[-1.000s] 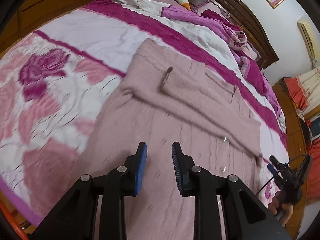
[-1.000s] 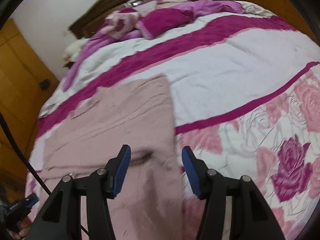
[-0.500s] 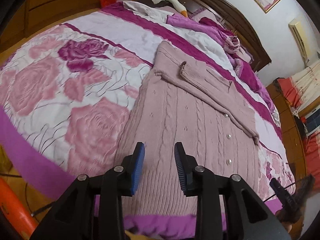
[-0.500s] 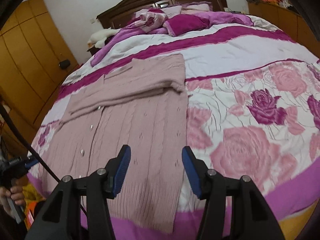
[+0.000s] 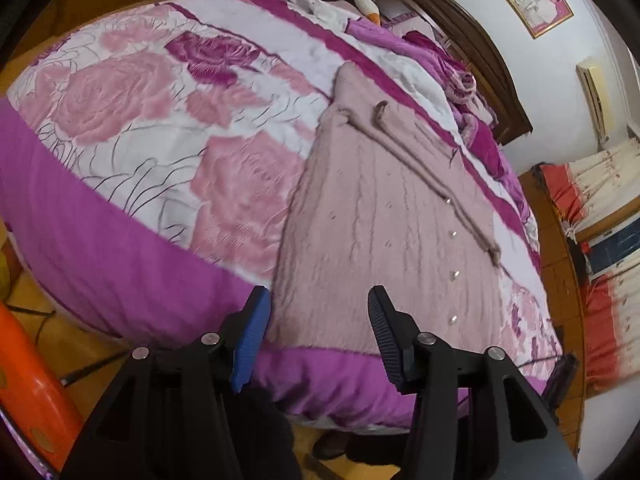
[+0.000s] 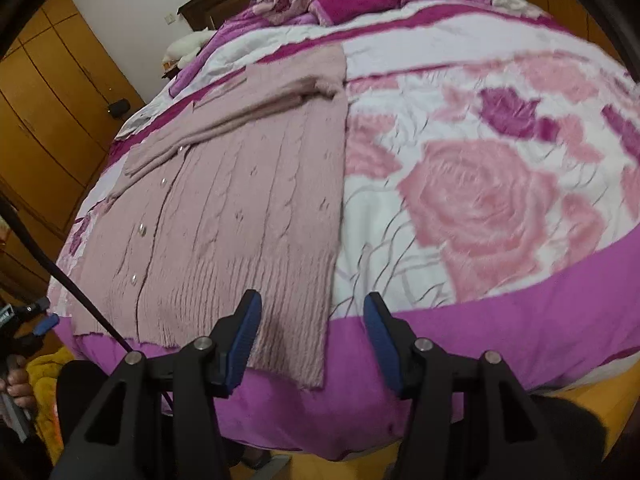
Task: Fold small clothes
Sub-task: 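Move both open tools to the ribbed hem of the cardigan, then grasp the ribbed hem with the left tool while the right tool grasps it too, then lift the hem with both tools and fold it toward the collar, then carry the held hem over the cardigan toward the collar with both tools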
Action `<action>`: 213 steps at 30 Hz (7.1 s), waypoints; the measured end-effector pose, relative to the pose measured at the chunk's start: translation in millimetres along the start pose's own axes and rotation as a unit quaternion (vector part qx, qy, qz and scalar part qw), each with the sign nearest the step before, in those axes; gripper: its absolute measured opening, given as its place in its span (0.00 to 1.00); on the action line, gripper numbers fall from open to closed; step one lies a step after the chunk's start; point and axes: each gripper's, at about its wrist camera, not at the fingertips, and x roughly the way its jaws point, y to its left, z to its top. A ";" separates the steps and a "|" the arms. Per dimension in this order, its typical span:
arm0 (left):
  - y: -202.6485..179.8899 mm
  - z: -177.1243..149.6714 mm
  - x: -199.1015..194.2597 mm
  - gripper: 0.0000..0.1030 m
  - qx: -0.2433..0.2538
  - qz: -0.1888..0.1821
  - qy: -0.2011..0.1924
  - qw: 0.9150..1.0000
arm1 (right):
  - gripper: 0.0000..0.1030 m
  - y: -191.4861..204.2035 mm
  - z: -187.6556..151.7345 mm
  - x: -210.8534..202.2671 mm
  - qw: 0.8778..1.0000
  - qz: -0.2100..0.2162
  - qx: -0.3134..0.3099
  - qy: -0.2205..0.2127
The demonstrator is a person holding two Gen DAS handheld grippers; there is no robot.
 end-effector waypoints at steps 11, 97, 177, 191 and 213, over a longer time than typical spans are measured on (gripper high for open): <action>23.7 -10.5 32.0 0.27 -0.007 -0.012 0.022 1.000 | 0.60 9.3 9.8 26.2 0.999 -0.031 0.004 0.016; -67.3 27.8 -40.4 0.00 0.063 -0.043 -0.142 0.987 | 0.09 0.6 76.1 -52.6 0.980 0.172 0.029 -0.093; -107.6 234.3 87.1 0.00 0.120 0.037 -0.142 0.982 | 0.10 6.2 281.8 13.0 0.975 0.161 -0.048 -0.146; -104.5 277.0 151.2 0.00 0.112 0.073 -0.111 0.985 | 0.10 9.3 317.8 66.7 0.983 0.129 -0.064 -0.116; -105.4 303.2 214.7 0.00 0.172 0.136 -0.132 0.967 | 0.10 2.7 356.1 152.5 0.988 0.069 -0.099 -0.092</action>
